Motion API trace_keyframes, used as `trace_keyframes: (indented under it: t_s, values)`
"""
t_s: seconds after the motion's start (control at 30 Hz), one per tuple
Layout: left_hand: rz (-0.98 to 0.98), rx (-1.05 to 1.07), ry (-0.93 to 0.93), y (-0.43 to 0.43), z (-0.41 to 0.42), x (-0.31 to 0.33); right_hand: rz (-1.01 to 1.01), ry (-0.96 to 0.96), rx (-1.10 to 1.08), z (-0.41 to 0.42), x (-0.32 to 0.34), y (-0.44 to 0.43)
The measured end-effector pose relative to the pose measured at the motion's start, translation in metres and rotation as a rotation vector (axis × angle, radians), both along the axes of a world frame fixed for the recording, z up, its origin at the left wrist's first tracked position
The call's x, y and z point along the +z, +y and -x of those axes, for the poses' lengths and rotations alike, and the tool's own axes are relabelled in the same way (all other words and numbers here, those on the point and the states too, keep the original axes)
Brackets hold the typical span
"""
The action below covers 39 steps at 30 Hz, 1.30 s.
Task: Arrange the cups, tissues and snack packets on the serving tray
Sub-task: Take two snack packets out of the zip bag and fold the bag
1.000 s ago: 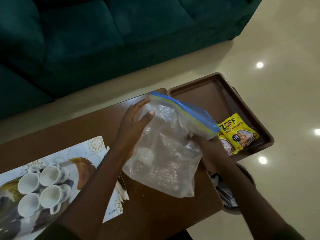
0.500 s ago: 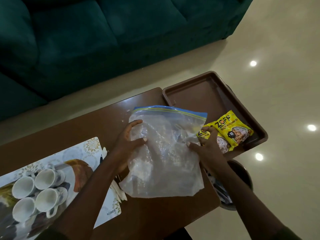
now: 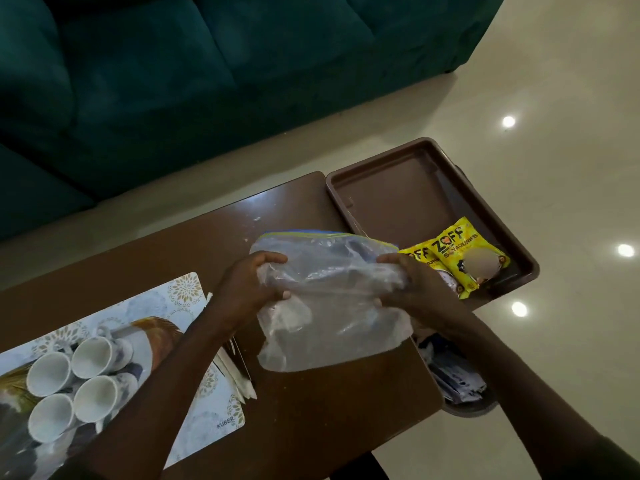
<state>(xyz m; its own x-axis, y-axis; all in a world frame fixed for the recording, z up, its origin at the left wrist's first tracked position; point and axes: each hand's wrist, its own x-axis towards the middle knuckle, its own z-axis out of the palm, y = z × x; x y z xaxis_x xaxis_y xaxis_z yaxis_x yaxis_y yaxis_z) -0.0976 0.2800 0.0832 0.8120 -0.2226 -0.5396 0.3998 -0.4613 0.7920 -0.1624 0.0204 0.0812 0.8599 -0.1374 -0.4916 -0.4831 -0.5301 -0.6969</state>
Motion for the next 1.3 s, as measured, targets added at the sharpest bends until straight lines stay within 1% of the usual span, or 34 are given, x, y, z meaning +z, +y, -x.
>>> trace_keyframes:
  t_s: [0.07, 0.17, 0.27, 0.33, 0.37, 0.43, 0.5, 0.53, 0.63, 0.73, 0.77, 0.83, 0.87, 0.9, 0.97, 1.0, 1.03, 1.1, 1.13, 1.17, 1.2, 1.27, 1.3]
  values:
    - [-0.137, -0.03, -0.111, -0.002, -0.001, -0.001, 0.172, -0.095, 0.002, -0.006, -0.004, -0.004]
    - [-0.286, 0.024, -0.326, -0.011, 0.0, -0.001, 0.269, -0.233, 0.016, -0.009, -0.01, -0.004]
    - [-0.423, 0.033, -0.519, -0.013, -0.002, -0.002, 0.255, -0.39, 0.149, -0.008, -0.014, -0.005]
    - [-0.442, -0.006, -0.571, -0.01, -0.006, -0.004, 0.176, -0.366, 0.187, -0.007, -0.012, -0.007]
    - [-0.414, -0.017, -0.555, -0.01, -0.006, -0.005, 0.162, -0.326, 0.169, -0.006, -0.011, -0.007]
    - [-0.352, 0.029, -0.43, -0.013, -0.005, -0.007, 0.152, -0.286, 0.038, -0.005, -0.013, -0.007]
    - [-0.331, 0.09, -0.308, -0.023, -0.001, -0.01, 0.173, -0.32, -0.124, -0.004, -0.013, -0.004]
    - [-0.333, 0.091, -0.304, -0.029, 0.003, -0.012, 0.199, -0.347, -0.169, -0.004, -0.013, 0.0]
    - [-0.323, 0.061, -0.399, -0.053, 0.012, -0.01, 0.278, -0.409, -0.212, -0.005, -0.013, 0.016]
    - [-0.257, 0.123, -0.404, -0.071, 0.014, -0.003, 0.396, -0.462, -0.201, -0.005, -0.011, 0.026]
    - [-0.193, 0.162, -0.351, -0.074, 0.015, -0.002, 0.418, -0.51, -0.173, -0.003, -0.01, 0.027]
    - [0.044, 0.253, -0.108, -0.081, 0.014, 0.003, 0.454, -0.576, -0.102, 0.002, -0.007, 0.027]
    - [0.158, 0.286, 0.028, -0.084, 0.015, 0.006, 0.484, -0.563, -0.065, 0.003, -0.005, 0.027]
    - [0.228, 0.285, 0.126, -0.086, 0.017, 0.006, 0.521, -0.53, -0.032, 0.005, -0.004, 0.028]
    - [0.269, 0.2, 0.222, -0.089, 0.022, 0.002, 0.58, -0.497, 0.009, 0.006, -0.004, 0.028]
    - [0.26, 0.15, 0.255, -0.09, 0.023, -0.002, 0.579, -0.502, 0.004, 0.006, -0.006, 0.027]
    - [0.21, 0.098, 0.252, -0.091, 0.023, -0.009, 0.551, -0.503, -0.025, 0.006, -0.007, 0.026]
    - [-0.04, -0.019, 0.126, -0.092, 0.026, -0.026, 0.423, -0.476, -0.12, 0.006, -0.007, 0.026]
    - [-0.174, -0.05, 0.052, -0.093, 0.028, -0.032, 0.357, -0.47, -0.161, 0.007, -0.007, 0.026]
    - [-0.25, -0.05, 0.007, -0.095, 0.031, -0.038, 0.321, -0.468, -0.181, 0.009, -0.007, 0.029]
    - [-0.264, -0.01, -0.035, -0.096, 0.035, -0.042, 0.31, -0.469, -0.175, 0.012, -0.006, 0.034]
    - [-0.188, 0.108, -0.11, -0.1, 0.039, -0.048, 0.28, -0.461, -0.114, 0.023, -0.005, 0.051]
    - [-0.149, 0.138, -0.111, -0.105, 0.04, -0.046, 0.216, -0.462, -0.111, 0.03, -0.006, 0.061]
